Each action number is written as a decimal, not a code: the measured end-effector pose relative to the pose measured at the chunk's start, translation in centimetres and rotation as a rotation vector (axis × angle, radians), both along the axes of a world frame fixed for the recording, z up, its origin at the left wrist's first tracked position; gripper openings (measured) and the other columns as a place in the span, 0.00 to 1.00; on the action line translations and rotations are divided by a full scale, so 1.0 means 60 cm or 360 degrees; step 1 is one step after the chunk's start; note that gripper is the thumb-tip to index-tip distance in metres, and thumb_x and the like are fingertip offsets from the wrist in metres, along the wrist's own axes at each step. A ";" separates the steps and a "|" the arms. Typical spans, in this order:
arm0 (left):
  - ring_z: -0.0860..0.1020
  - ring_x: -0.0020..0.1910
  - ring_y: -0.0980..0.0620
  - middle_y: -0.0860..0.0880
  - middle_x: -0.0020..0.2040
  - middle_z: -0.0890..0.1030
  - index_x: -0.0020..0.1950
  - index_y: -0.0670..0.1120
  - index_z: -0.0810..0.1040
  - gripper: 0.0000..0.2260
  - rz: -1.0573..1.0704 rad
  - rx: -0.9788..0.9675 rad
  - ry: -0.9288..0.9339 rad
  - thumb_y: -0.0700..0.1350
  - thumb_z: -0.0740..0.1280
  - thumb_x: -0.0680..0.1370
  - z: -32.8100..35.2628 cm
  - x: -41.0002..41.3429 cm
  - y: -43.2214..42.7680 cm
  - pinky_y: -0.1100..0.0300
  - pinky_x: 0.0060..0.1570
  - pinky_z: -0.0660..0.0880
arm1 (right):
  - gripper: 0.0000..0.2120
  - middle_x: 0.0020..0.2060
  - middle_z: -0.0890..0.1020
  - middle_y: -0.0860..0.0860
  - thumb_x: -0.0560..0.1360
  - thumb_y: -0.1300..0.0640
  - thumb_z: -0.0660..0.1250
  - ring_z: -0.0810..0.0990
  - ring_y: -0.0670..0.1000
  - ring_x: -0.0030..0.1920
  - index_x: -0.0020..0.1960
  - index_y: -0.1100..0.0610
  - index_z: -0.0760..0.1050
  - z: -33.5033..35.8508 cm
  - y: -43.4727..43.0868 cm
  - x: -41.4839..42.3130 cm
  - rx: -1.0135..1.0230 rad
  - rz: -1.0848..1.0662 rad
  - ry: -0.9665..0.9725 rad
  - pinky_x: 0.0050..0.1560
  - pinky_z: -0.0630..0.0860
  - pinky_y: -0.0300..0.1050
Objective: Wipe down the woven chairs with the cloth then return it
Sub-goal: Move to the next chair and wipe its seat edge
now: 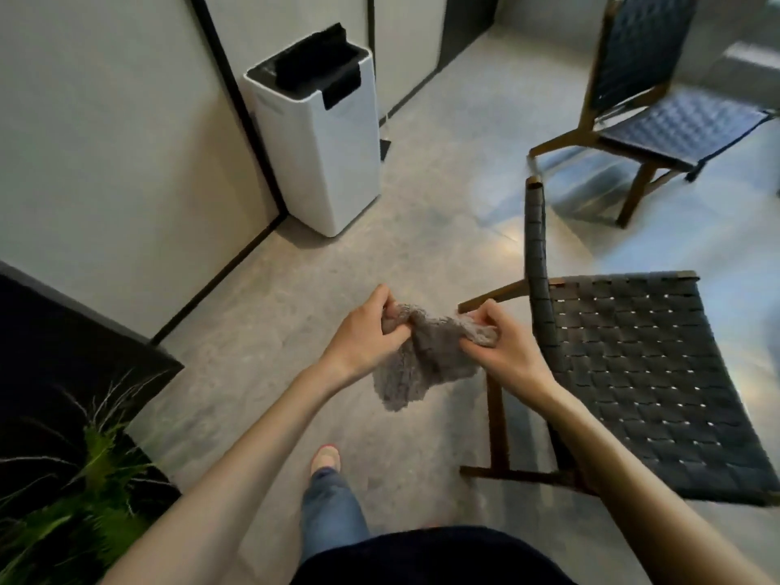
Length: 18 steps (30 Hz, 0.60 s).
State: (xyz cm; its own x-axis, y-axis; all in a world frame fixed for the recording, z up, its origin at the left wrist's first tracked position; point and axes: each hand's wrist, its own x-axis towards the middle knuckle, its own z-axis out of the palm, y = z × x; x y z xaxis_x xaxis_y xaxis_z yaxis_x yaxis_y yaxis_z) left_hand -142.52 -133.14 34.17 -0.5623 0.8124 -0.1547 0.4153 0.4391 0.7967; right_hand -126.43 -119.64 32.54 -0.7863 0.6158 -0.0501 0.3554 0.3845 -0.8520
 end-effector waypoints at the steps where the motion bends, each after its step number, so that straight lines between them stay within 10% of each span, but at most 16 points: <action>1: 0.67 0.32 0.53 0.53 0.32 0.69 0.40 0.51 0.62 0.14 -0.0084 -0.0018 0.0020 0.45 0.69 0.74 -0.002 -0.023 0.009 0.58 0.33 0.64 | 0.10 0.39 0.79 0.54 0.72 0.61 0.71 0.78 0.55 0.42 0.43 0.62 0.70 0.004 -0.004 -0.008 0.0032 -0.0093 0.0002 0.42 0.76 0.55; 8: 0.76 0.46 0.54 0.52 0.47 0.76 0.55 0.51 0.67 0.11 -0.0750 -0.0080 -0.0054 0.45 0.67 0.77 -0.003 -0.152 0.086 0.67 0.40 0.69 | 0.14 0.36 0.76 0.58 0.71 0.57 0.74 0.75 0.55 0.37 0.43 0.61 0.69 0.023 -0.031 -0.042 -0.0036 -0.0750 -0.0053 0.36 0.74 0.50; 10: 0.76 0.50 0.51 0.49 0.50 0.76 0.55 0.48 0.72 0.08 -0.0947 -0.0140 0.0053 0.43 0.65 0.77 -0.008 -0.177 0.118 0.65 0.43 0.70 | 0.16 0.37 0.75 0.50 0.70 0.53 0.75 0.75 0.41 0.36 0.44 0.55 0.68 0.021 -0.028 -0.051 -0.0140 -0.0940 -0.0110 0.32 0.71 0.34; 18: 0.69 0.47 0.53 0.50 0.48 0.70 0.47 0.48 0.70 0.06 -0.1329 -0.0231 0.0304 0.45 0.67 0.77 -0.048 -0.216 0.302 0.63 0.44 0.64 | 0.16 0.45 0.80 0.46 0.67 0.50 0.77 0.79 0.38 0.43 0.50 0.44 0.73 0.007 0.047 -0.049 -0.0396 -0.1306 -0.0070 0.36 0.73 0.29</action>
